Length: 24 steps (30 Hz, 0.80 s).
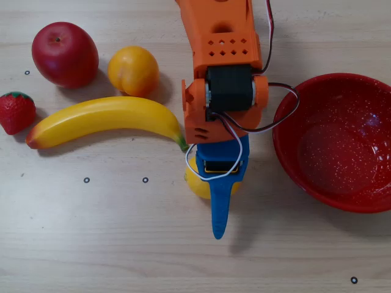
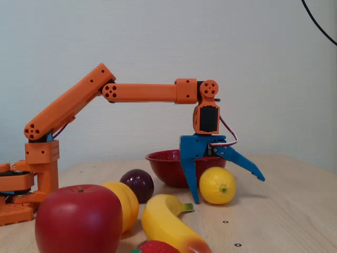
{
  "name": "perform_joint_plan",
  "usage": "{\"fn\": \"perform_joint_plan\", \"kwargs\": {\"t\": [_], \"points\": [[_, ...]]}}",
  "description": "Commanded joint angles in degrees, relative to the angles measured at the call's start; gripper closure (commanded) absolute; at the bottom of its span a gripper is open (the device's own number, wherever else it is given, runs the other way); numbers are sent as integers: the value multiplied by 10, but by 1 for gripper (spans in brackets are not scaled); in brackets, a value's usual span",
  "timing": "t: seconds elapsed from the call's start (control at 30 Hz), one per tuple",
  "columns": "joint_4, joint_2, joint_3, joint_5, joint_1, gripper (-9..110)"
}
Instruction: Put the lemon in the red bowl.
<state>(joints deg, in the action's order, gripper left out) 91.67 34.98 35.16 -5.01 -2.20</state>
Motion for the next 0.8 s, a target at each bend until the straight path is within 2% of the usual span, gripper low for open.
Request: {"fn": "perform_joint_plan", "kwargs": {"t": [0.0,0.23,0.77], "points": [[18,41,-29,26,18,47],[19,48,-38,30,25,56],[14,48,-36,31,25,65]]}}
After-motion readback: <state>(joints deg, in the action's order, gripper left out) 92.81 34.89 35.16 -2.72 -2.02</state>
